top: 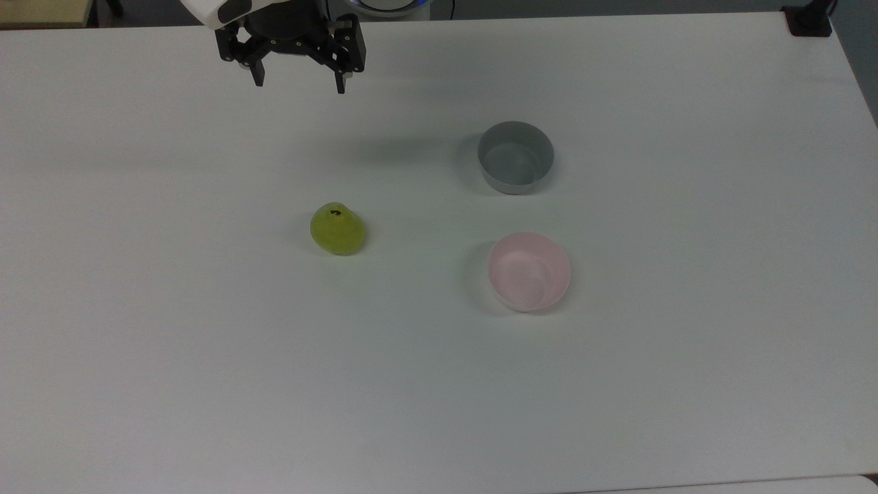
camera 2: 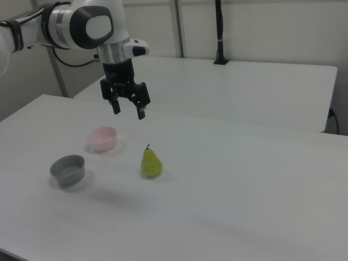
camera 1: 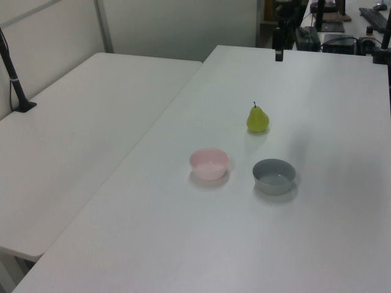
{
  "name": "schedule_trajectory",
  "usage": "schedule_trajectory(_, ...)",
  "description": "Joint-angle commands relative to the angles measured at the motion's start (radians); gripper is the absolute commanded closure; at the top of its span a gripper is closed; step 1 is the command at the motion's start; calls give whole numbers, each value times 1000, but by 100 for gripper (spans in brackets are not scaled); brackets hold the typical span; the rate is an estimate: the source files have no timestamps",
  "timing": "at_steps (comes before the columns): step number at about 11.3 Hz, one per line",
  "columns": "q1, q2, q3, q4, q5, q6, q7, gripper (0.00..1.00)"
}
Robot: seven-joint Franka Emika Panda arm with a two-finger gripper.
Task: Place the pear in the bowl
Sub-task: 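Move the open gripper down toward the yellow-green pear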
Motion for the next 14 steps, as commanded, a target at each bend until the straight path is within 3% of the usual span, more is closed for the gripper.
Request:
schedule_trajectory(1,10,-34,-30,-18,14,-22,-26,0)
schedule_trajectory(7,20,-22,-36,-18,14,-11,-26,0)
schedule_trajectory(14,126,187,-123,-41,8,167,-49,0)
